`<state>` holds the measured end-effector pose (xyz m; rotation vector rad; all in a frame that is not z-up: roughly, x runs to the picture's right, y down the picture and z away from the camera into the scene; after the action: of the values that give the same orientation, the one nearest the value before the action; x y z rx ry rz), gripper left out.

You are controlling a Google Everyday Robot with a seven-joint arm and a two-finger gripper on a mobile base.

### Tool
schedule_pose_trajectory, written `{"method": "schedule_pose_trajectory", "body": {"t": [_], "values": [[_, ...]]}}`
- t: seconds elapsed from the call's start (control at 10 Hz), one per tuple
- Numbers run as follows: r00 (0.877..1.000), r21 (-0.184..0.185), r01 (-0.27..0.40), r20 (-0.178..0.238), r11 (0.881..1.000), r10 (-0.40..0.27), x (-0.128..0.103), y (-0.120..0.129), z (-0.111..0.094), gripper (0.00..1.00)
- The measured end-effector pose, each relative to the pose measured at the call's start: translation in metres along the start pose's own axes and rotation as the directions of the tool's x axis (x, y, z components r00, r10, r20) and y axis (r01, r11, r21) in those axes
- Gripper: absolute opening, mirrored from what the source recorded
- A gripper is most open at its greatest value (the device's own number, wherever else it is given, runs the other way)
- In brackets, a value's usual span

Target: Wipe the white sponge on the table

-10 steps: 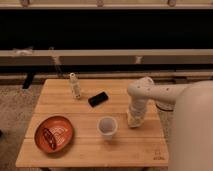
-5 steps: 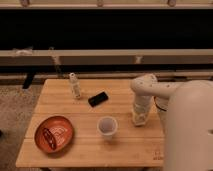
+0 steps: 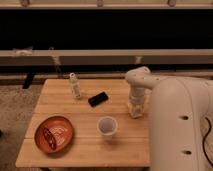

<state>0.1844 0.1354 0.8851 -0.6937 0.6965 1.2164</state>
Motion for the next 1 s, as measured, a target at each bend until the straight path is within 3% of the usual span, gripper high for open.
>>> {"method": "schedule_pose_trajectory", "body": {"t": [0.1,0.2,0.5,0.8,1.0], "values": [[1.000,0.001,0.027,0.005,1.000,-0.027,-0.010,0.008,-0.004,0.00],[0.994,0.008,0.104,0.016,0.995,-0.105,-0.033,0.029,-0.012,0.00],[0.966,0.008,0.255,0.037,0.967,-0.255,-0.065,0.081,-0.027,0.00],[0.924,-0.005,0.381,0.036,0.925,-0.381,-0.064,0.133,-0.033,0.00],[0.906,-0.021,0.422,0.026,0.906,-0.422,-0.046,0.152,-0.029,0.00]]}}
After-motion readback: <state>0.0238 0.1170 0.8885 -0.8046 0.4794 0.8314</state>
